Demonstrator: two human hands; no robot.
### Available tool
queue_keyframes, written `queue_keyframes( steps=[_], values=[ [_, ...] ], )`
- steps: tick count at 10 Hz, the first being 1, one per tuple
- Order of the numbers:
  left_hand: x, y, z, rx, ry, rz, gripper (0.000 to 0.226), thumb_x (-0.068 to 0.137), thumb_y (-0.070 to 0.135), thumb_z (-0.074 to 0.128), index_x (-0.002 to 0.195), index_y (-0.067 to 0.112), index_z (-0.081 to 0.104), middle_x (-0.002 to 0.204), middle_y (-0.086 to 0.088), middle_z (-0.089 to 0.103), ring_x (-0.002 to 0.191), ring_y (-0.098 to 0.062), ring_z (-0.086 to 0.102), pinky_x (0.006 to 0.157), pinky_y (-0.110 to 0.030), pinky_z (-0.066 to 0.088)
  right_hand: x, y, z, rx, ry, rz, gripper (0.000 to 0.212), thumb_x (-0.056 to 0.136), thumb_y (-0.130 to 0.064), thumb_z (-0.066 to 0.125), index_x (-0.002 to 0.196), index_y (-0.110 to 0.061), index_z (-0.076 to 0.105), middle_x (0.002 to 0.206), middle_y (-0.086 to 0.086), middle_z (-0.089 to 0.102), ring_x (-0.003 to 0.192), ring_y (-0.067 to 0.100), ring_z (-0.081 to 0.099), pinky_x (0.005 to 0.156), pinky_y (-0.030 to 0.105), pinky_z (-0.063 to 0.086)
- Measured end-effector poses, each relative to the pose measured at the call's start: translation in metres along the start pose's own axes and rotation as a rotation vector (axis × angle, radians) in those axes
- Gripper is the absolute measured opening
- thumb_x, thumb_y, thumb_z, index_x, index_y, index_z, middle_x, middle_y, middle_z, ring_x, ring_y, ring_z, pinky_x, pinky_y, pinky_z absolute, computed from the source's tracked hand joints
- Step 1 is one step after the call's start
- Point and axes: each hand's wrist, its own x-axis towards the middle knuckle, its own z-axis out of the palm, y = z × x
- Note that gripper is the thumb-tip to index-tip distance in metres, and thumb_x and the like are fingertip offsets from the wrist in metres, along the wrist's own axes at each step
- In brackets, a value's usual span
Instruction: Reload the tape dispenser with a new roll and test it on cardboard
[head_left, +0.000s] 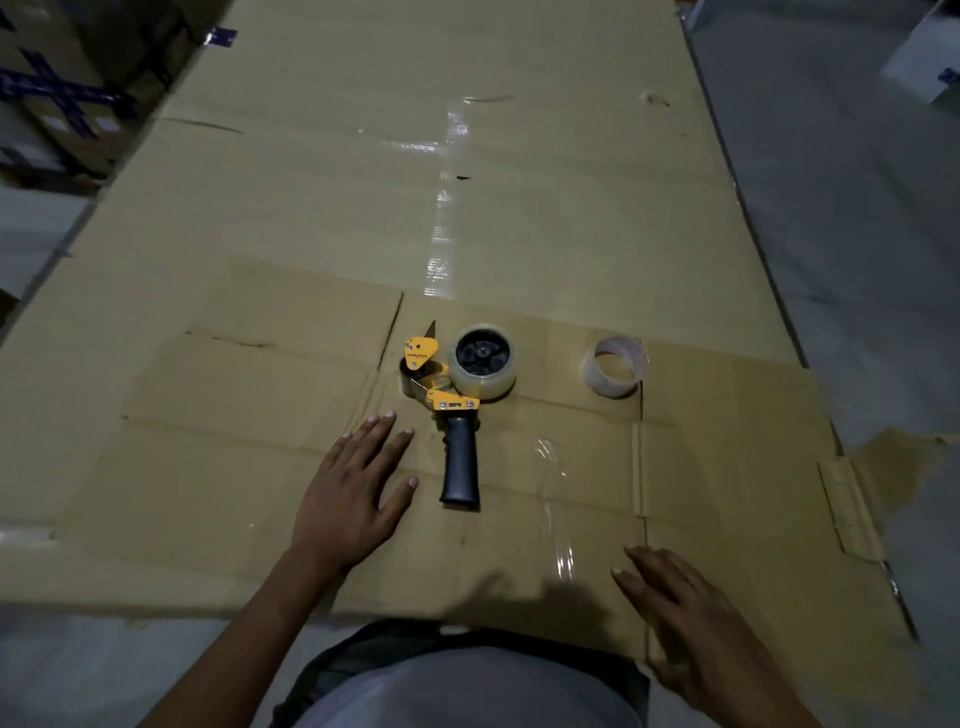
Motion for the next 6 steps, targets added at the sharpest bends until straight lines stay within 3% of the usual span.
queue_keyframes(
  steps=[1,2,4,5,6],
  values=[
    [0.0,0.003,0.0,-0.017,0.012,-0.023,0.065,0.106,0.056,0.047,0.166,0.031,0.04,0.178,0.004,0.028,0.166,-0.016,0.022,0.133,-0.042,0.026,0.011,0.02,-0.015,0.051,-0.039,-0.035,0.107,0.054,-0.058,0.089,0.152,-0.048,0.047,0.169,-0.018,0.024,0.153,0.01,0.03,0.114,0.017,0.026],
    [-0.002,0.011,-0.001,-0.032,0.038,-0.065,0.063,0.105,0.054,0.049,0.163,0.03,0.044,0.177,0.002,0.032,0.164,-0.019,0.029,0.131,-0.044,0.029,0.017,0.025,-0.026,0.069,-0.053,-0.08,0.099,0.065,-0.05,0.091,0.153,-0.051,0.044,0.169,-0.028,0.011,0.158,0.0,0.009,0.121,0.019,0.026],
    [-0.003,0.018,0.002,-0.038,0.067,-0.113,0.062,0.105,0.052,0.048,0.162,0.028,0.047,0.176,0.0,0.034,0.163,-0.022,0.031,0.13,-0.045,0.028,0.025,0.034,-0.03,0.075,-0.065,-0.119,0.102,0.068,-0.045,0.092,0.156,-0.046,0.041,0.17,-0.028,0.009,0.158,-0.001,0.007,0.121,0.016,0.022],
    [-0.002,0.026,0.002,-0.059,0.1,-0.146,0.056,0.106,0.047,0.051,0.155,0.021,0.055,0.17,-0.004,0.044,0.158,-0.025,0.04,0.127,-0.046,0.035,0.031,0.032,-0.043,0.104,-0.11,-0.112,0.101,0.072,-0.051,0.088,0.159,-0.041,0.037,0.168,-0.028,0.007,0.158,-0.001,0.007,0.12,0.014,0.019],
    [0.018,0.037,-0.007,-0.06,0.196,-0.214,0.048,0.104,0.041,0.047,0.134,0.01,0.067,0.142,-0.012,0.065,0.131,-0.032,0.062,0.108,-0.045,0.049,0.056,0.01,-0.074,0.216,-0.011,-0.099,0.095,0.072,-0.066,0.082,0.155,-0.041,0.042,0.162,-0.028,0.024,0.152,-0.001,0.023,0.119,0.022,0.027]
  ],
)
